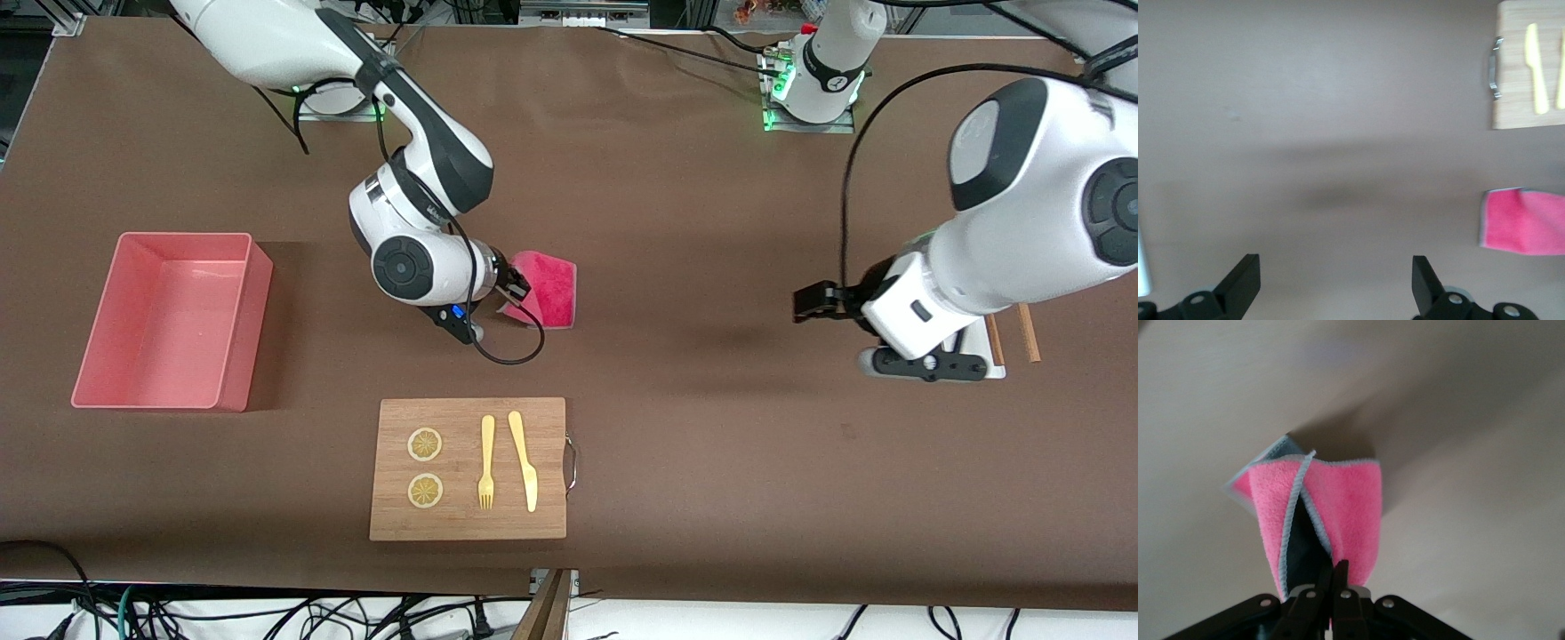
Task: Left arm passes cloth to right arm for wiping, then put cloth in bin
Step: 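Move the cloth with the right gripper while the left gripper withdraws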
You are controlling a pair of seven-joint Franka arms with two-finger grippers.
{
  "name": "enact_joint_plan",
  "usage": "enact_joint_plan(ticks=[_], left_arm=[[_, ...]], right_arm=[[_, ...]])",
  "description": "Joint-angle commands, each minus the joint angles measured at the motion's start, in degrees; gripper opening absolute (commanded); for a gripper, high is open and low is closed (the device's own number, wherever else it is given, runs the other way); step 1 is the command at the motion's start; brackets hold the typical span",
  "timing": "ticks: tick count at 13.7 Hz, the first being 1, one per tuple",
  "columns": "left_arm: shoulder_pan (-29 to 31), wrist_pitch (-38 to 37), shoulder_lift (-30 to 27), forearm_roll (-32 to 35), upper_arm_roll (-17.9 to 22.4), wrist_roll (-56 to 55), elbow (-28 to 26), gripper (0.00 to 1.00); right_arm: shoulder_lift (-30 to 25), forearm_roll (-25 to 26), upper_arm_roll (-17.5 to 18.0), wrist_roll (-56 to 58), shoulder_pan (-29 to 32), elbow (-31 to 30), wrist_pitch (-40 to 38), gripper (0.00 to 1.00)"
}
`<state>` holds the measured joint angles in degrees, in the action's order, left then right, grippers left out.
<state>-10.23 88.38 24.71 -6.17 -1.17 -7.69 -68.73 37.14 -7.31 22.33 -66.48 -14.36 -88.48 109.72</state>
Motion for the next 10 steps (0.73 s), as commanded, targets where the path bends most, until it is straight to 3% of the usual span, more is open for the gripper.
enact_joint_plan(ticks=[1,5,6,8,10], left_arm=[[2.31,-2.85,-2.38,4.84,-0.32,8.37,-0.35,1.0],[5.48,-6.55,-7.12,5.03,0.29,12.08,-1.84,1.0],[6.27,-5.07,-11.4,4.85,0.3,12.17,-6.63,1.0],[8.55,2.46,-22.11,4.94,0.21,12.18,-21.28,1.0],[9.7,5.84,-27.77,4.76,0.21,12.35,-29.85,1.0]], right_arm=[[-0.41,1.42,-3.67,8.17,0.82,-2.74,-0.56,0.0],[-0.84,1.51,-14.21,26.8,1.18,-2.93,-4.76,0.0],[-0.93,2.12,-16.68,31.28,1.26,-2.84,-5.99,0.0],[-1.46,3.53,-20.99,39.02,1.27,-2.66,-7.41,0.0],[-1.72,3.97,-24.94,46.58,1.35,-2.49,-8.29,0.0]])
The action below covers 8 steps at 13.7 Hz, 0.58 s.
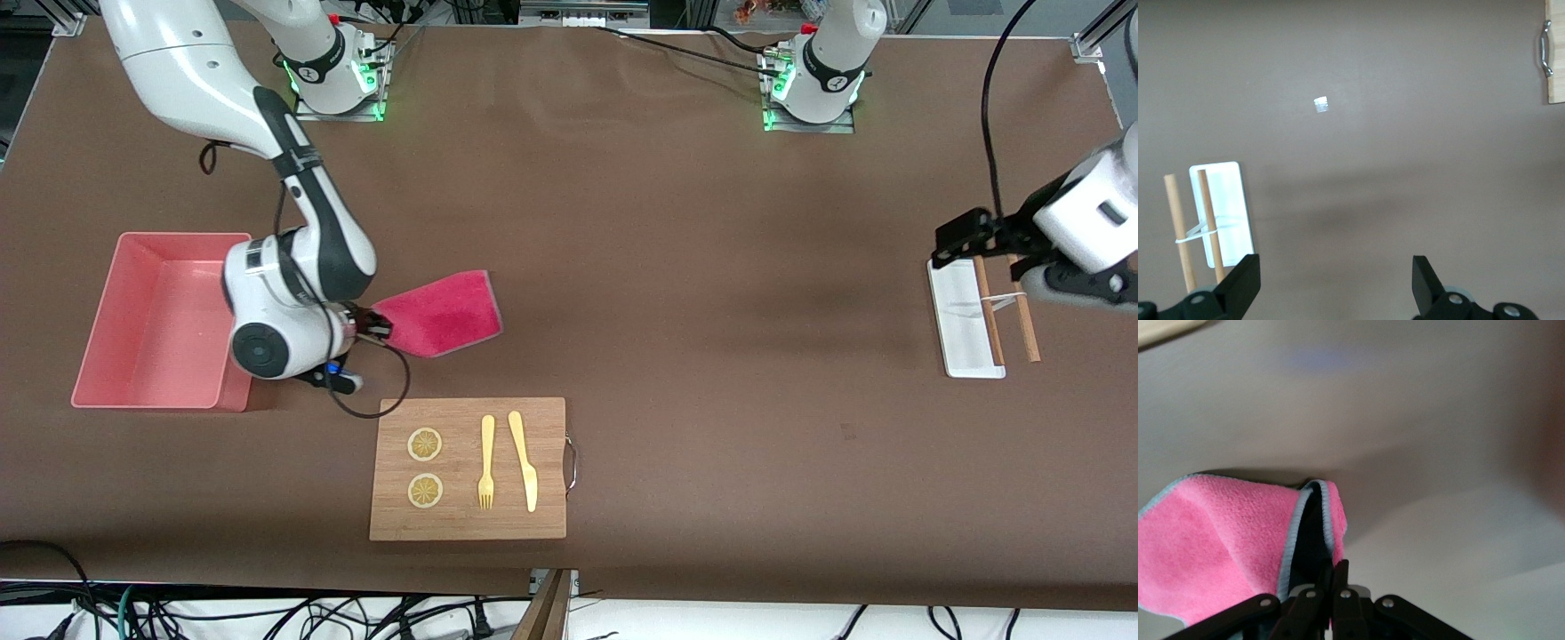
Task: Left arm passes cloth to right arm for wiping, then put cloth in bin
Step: 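Move the cloth with the right gripper while the left gripper withdraws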
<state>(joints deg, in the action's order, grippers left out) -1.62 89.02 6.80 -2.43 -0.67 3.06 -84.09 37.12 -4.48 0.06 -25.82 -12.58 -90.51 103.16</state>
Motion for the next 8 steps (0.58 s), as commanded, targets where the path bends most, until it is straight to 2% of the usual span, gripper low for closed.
enact_joint_plan(ticks=[1,3,5,8], left_arm=[[1.18,5.02,-10.57,1.02,-0.38,1.42,-15.4,1.0],[1.09,2.49,-10.05,1.28,-0.82,0.9,-14.53,1.0],[0.83,1.51,-9.17,2.42,-1.08,0.89,-13.56,1.0],[0.65,1.5,-9.08,4.1,-1.35,0.72,-13.38,1.0]], right_arm=[[-1.79,1.49,-4.61,9.96,-0.43,-0.46,-1.82,0.0],[-1.88,2.36,-6.65,15.34,-0.43,0.15,-1.82,0.0],[-1.88,2.46,-5.78,13.88,-0.51,1.2,-1.91,0.0],[-1.44,2.46,0.53,0.29,-0.78,1.82,-1.12,0.0]])
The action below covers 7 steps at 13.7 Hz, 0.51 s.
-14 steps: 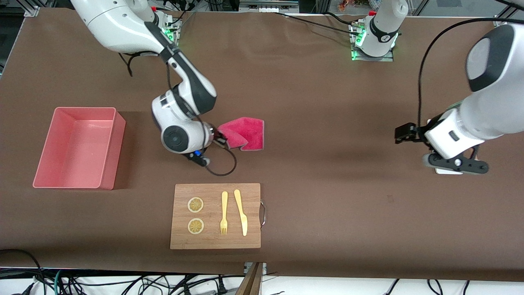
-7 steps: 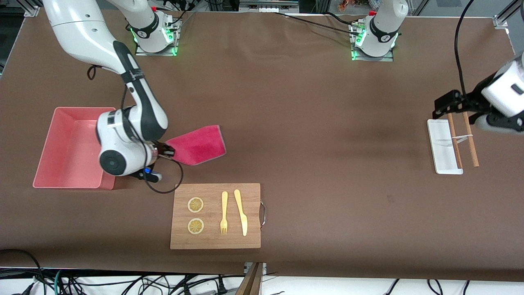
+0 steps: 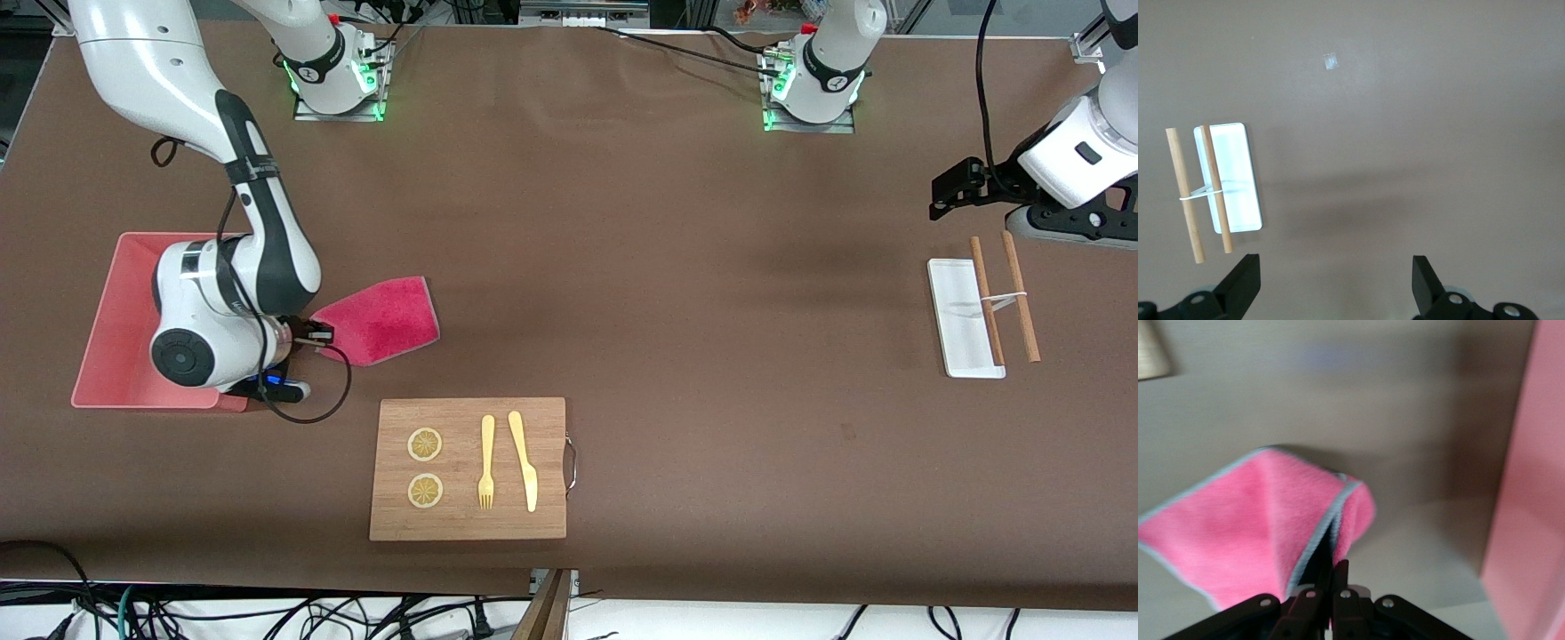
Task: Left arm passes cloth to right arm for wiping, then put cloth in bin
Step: 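Move the cloth with the right gripper while the left gripper withdraws, then wipe the table beside the wooden board with the held cloth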
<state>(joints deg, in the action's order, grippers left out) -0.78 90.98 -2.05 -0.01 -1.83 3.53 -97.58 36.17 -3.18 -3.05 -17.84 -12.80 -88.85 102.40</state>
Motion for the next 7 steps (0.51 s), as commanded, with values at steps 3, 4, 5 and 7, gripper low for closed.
enact_joint_plan(ticks=[3,4,5,7], left_arm=[[-0.19,-0.45,-0.24,1.42,-0.11,0.33,0.11,1.0],[-0.19,-0.45,-0.24,1.42,-0.02,0.25,0.11,1.0],[-0.19,-0.45,-0.15,1.33,-0.11,0.25,0.11,1.0],[-0.19,-0.45,-0.15,1.07,-0.11,0.16,0.2,1.0]], right_arm=[[0.83,0.99,9.8,-20.0,-1.0,0.08,3.93,0.0],[1.27,0.73,11.56,-23.52,-1.17,0.08,5.51,0.0],[1.71,0.55,13.14,-27.21,-1.96,0.08,7.44,0.0],[2.94,0.46,17.18,-35.21,-2.67,0.17,11.84,0.0]])
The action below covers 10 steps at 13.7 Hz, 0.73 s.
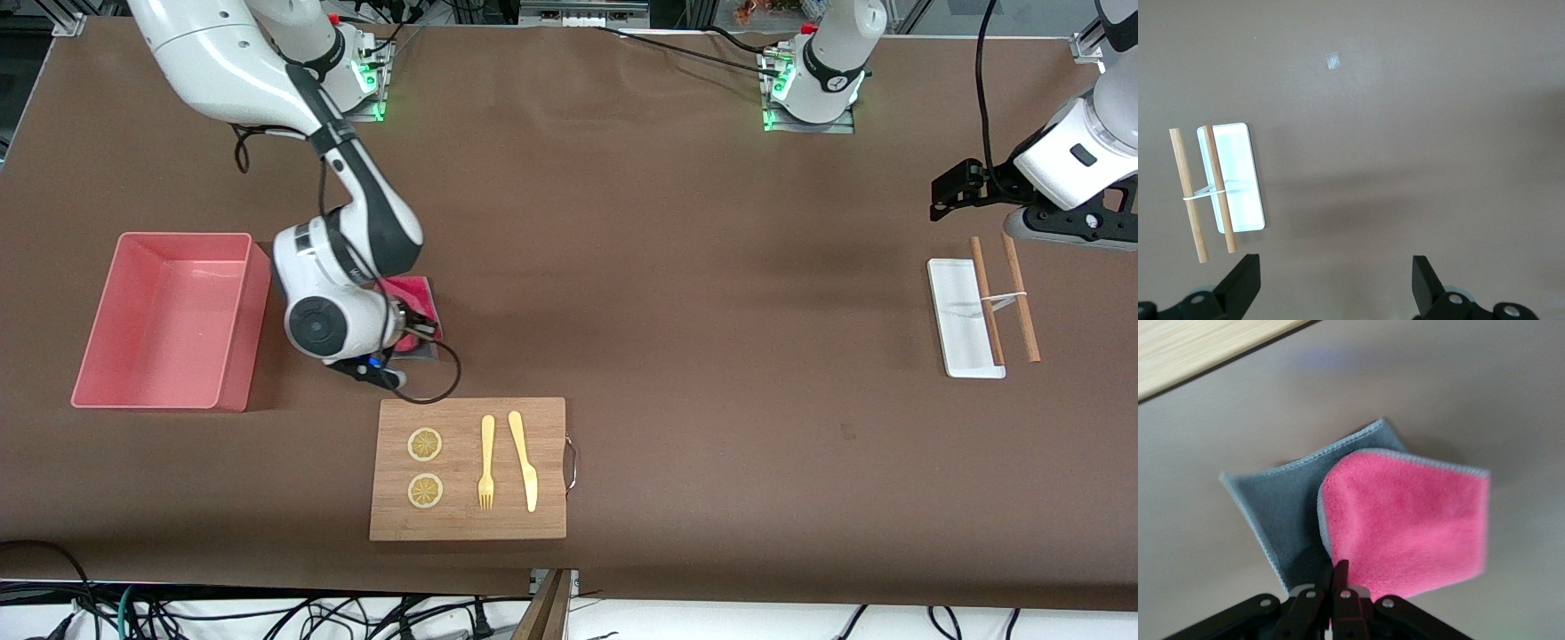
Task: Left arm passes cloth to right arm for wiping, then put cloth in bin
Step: 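Wipe the table beside the wooden board with the held cloth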
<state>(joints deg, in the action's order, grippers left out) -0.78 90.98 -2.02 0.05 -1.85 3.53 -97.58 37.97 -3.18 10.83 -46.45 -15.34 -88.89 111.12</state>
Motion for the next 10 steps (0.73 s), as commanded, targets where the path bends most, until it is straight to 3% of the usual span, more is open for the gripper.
enact_joint_plan(ticks=[1,5,10], left_arm=[[-0.19,-0.45,-0.17,1.01,-0.09,0.07,0.2,1.0],[-0.1,-0.45,-0.17,1.01,0.09,0.07,0.37,1.0],[-0.1,-0.54,0.18,1.01,0.0,0.16,0.81,1.0]], right_arm=[[1.57,0.46,5.23,-10.03,-0.22,0.21,5.48,0.0],[3.07,0.46,10.95,-21.64,-1.71,0.56,14.37,0.0],[4.48,0.45,14.04,-29.05,-2.5,0.65,21.41,0.0]])
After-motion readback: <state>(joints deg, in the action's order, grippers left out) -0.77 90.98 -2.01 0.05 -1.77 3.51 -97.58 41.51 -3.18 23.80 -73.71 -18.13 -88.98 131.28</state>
